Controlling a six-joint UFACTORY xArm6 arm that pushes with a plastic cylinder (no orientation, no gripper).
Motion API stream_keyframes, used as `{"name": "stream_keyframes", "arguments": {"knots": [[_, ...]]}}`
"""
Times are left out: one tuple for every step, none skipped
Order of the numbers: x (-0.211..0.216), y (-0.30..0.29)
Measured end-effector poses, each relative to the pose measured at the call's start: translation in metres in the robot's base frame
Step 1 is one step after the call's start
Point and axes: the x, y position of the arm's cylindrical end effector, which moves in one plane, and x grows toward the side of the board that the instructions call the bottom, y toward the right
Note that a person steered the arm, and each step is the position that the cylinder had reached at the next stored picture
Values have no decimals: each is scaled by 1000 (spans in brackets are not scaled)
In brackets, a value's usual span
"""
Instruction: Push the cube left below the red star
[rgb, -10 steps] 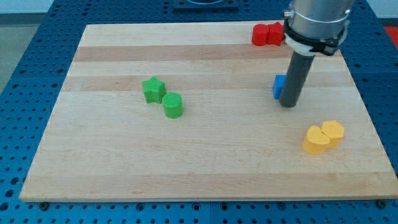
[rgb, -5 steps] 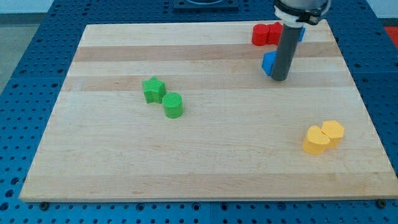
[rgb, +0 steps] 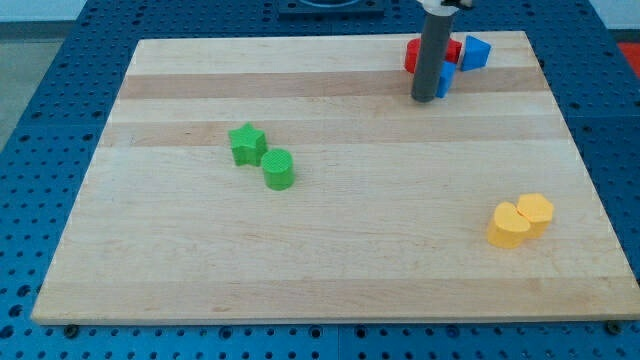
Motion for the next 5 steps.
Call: {"name": "stream_keyframes", "arguments": {"knots": [[-4, -6], [-16, -2], [-20, 8], [-24, 18], [-27, 26]]}}
